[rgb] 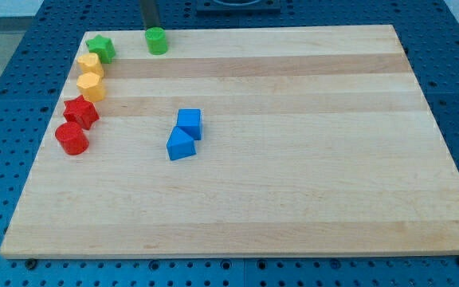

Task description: Push green star into blue cube

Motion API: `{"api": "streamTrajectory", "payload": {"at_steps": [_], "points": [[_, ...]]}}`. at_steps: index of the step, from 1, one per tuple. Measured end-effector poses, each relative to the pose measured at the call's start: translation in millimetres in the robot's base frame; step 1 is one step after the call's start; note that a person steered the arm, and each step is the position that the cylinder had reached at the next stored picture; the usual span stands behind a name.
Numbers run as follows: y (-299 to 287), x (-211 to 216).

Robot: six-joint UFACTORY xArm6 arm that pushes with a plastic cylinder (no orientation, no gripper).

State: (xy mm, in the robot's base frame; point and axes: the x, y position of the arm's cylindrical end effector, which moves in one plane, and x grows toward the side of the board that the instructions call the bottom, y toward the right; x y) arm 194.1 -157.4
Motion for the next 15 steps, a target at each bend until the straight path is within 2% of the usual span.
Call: {"api": "streamTrajectory", "payload": {"at_steps": [3,5,8,9,10,12,15], "points": [[39.3,50.0],[24.6,-0.4],[-147.5,-2.9],[-147.8,7.0],[-147.8,43.2],[-143.8,49.3],[-49.9,48.7]]}}
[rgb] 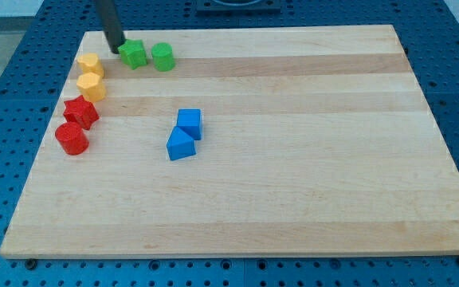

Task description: Push green star into blue cube

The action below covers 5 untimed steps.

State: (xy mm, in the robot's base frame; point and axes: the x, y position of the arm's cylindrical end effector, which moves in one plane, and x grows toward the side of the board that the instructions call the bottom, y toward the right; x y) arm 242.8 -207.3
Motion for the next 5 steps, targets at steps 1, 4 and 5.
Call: {"api": "streamTrajectory", "payload": {"at_steps": [1,4,5], "points": [[33.9,0.4],[63.8,57.2],[80.7,79.5]]}}
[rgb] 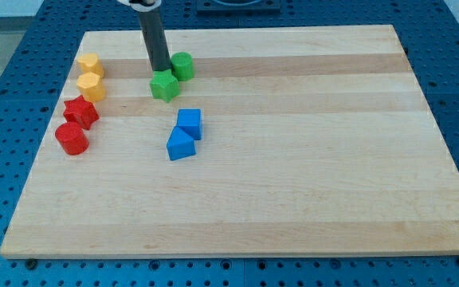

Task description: Push green star into blue cube

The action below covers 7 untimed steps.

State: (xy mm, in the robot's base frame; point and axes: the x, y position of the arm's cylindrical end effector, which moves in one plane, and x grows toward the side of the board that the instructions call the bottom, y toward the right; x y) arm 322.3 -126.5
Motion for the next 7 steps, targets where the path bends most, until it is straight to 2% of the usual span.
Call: {"api": "streamTrajectory", "payload": {"at_steps": [2,4,7], "points": [[2.8,29.9],[-2.2,34.2],[-39.3,38.1]]}}
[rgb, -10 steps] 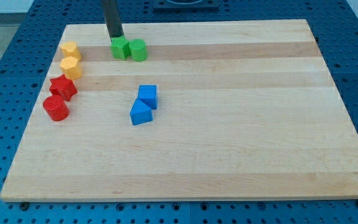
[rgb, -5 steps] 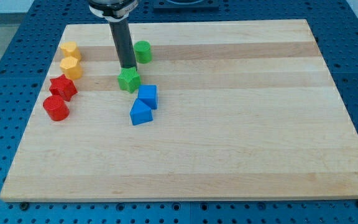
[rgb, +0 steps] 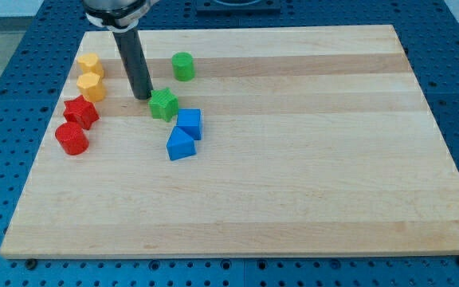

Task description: Push green star into blue cube

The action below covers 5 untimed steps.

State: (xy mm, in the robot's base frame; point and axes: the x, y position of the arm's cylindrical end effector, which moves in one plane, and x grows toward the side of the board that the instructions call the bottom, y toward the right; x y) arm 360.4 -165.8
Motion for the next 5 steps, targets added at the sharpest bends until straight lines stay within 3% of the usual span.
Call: {"api": "streamTrajectory", "payload": {"at_steps": [2,5], "points": [[-1.3,21.5],[50.8,22.1]]}}
